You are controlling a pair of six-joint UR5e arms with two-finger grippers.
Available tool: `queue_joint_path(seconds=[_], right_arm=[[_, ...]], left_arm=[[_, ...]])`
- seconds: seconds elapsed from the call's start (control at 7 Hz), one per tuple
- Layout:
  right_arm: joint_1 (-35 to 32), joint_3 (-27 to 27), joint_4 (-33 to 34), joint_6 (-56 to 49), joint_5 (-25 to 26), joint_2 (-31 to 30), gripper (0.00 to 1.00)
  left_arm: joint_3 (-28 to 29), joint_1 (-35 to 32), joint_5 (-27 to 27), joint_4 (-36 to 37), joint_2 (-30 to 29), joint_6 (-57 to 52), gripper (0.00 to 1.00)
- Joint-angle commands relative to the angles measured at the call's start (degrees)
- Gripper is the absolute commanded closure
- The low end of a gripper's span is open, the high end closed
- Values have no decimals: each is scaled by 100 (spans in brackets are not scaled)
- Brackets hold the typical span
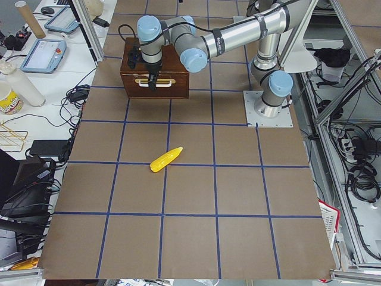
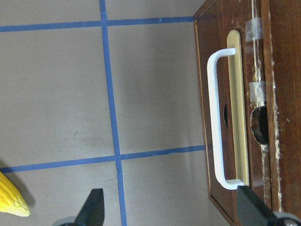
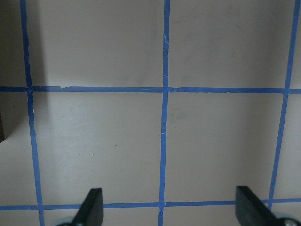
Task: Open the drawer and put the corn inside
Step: 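Lower the left gripper to the white drawer handle and grasp it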
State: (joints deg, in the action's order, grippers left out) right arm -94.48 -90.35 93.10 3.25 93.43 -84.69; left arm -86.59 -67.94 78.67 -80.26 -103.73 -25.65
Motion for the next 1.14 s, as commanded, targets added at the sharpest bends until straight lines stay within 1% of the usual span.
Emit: queue_joint_path(seconds=[0.0,0.14,0.57,0.71,0.86,1.0], right_arm=[[0,0,-2,0,0,-4,0],[0,0,-2,0,0,5,0],[0,0,6,0,0,5,0],[0,0,-2,0,-9,5,0],[0,0,6,0,-9,5,0],[0,0,-2,0,-9,-3,0]], left_arm=[[-76,0,-264,324,-304,-89,0],[-121,0,-648,335,-410,-107,0],[-112,0,-687,344,-823,-125,0],[-112,-9,-704,344,-841,-125,0],[-121,-26,-922,327,-841,-108,0],[-165,-35,-959,309,-842,-116,0]])
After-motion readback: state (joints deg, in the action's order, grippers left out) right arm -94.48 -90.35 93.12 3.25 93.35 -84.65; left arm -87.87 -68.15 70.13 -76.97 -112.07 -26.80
